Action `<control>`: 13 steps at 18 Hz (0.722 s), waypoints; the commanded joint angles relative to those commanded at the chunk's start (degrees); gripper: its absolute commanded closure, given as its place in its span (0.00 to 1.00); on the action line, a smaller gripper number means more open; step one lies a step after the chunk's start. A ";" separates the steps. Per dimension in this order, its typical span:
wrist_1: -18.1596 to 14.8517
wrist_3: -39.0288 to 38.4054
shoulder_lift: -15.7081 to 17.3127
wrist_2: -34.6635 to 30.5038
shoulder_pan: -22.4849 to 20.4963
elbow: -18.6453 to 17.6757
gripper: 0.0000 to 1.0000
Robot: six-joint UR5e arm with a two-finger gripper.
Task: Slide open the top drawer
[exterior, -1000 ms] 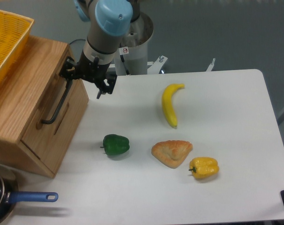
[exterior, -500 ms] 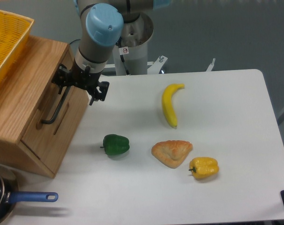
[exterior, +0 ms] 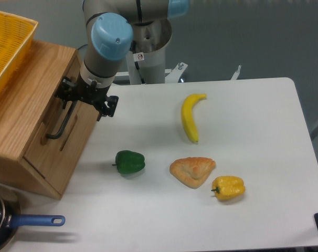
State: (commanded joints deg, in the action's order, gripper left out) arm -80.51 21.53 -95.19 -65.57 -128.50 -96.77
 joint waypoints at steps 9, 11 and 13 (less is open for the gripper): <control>0.44 0.52 -1.23 -0.61 0.00 0.61 0.00; 0.88 0.62 -1.32 -2.71 0.09 0.79 0.00; 2.10 0.70 -1.41 -4.13 0.09 0.88 0.00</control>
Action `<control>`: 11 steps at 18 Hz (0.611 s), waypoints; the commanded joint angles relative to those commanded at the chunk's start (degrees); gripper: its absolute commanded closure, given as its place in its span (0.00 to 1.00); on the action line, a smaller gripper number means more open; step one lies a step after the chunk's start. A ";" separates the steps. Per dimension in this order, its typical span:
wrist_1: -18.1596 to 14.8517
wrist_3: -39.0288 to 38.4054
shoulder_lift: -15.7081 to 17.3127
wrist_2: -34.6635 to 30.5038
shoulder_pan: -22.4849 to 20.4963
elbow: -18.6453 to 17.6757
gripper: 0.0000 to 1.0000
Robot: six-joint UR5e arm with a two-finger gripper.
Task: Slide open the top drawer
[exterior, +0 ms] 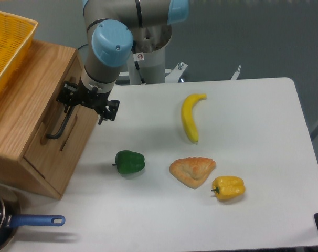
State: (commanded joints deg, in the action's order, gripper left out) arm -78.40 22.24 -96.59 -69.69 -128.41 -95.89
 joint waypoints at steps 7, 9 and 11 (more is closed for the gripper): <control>2.12 0.18 -0.88 -3.43 0.44 1.14 0.00; 2.12 0.44 -1.23 -4.39 0.44 1.84 0.00; 2.12 1.75 -1.76 -5.01 0.44 2.81 0.00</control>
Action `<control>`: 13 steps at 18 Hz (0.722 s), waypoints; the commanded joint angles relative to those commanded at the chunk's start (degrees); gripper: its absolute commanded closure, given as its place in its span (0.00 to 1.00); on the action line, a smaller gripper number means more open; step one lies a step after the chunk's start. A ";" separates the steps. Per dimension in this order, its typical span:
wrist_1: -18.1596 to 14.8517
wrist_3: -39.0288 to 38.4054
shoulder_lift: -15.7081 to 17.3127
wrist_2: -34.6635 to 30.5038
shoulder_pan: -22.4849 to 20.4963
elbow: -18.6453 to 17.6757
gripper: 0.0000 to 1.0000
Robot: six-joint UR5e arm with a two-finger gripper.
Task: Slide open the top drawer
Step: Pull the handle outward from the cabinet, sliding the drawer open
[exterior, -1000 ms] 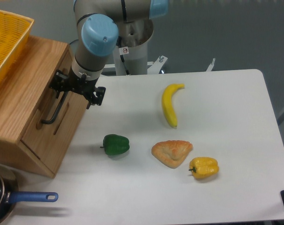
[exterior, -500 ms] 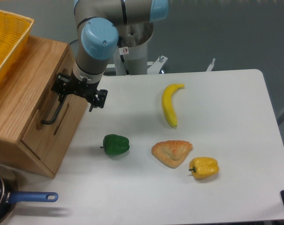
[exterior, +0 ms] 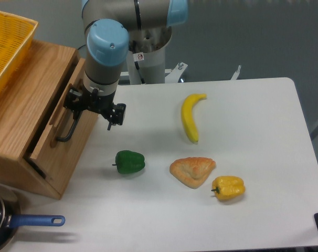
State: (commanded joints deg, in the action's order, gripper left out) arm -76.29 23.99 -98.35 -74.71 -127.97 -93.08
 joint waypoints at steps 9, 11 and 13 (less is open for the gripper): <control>0.09 0.71 -0.70 -3.34 -0.17 0.62 0.00; 0.09 0.80 -0.70 -4.91 -0.26 0.62 0.00; 0.09 2.37 -0.79 -6.15 -0.35 0.53 0.00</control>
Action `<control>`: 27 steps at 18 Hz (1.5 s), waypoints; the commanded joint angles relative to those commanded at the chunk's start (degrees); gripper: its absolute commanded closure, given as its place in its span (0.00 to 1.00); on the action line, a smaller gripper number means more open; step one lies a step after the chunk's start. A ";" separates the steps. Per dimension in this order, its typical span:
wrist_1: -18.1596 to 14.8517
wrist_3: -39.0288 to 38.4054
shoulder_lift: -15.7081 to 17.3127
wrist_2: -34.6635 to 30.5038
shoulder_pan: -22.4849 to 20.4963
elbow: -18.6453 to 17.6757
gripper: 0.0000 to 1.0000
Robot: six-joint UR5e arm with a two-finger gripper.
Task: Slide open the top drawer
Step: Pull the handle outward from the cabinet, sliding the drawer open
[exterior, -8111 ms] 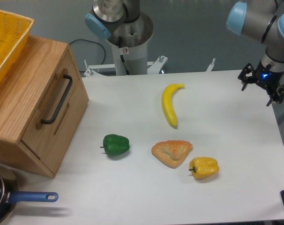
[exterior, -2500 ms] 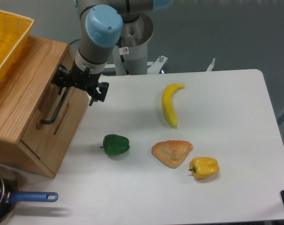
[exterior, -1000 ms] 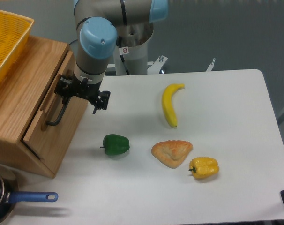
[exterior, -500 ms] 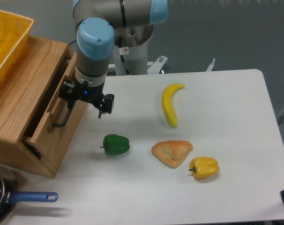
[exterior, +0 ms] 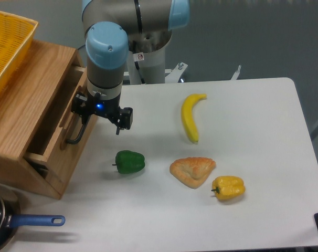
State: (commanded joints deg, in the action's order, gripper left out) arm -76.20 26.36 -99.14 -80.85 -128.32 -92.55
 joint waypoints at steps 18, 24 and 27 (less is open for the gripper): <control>-0.18 4.58 0.17 -3.78 -4.83 1.05 0.00; -0.09 4.58 0.00 -5.19 -5.27 1.49 0.00; -0.09 4.84 0.00 -5.80 -5.71 1.67 0.00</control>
State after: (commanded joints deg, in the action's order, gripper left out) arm -76.29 31.20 -99.14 -86.66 -134.03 -90.88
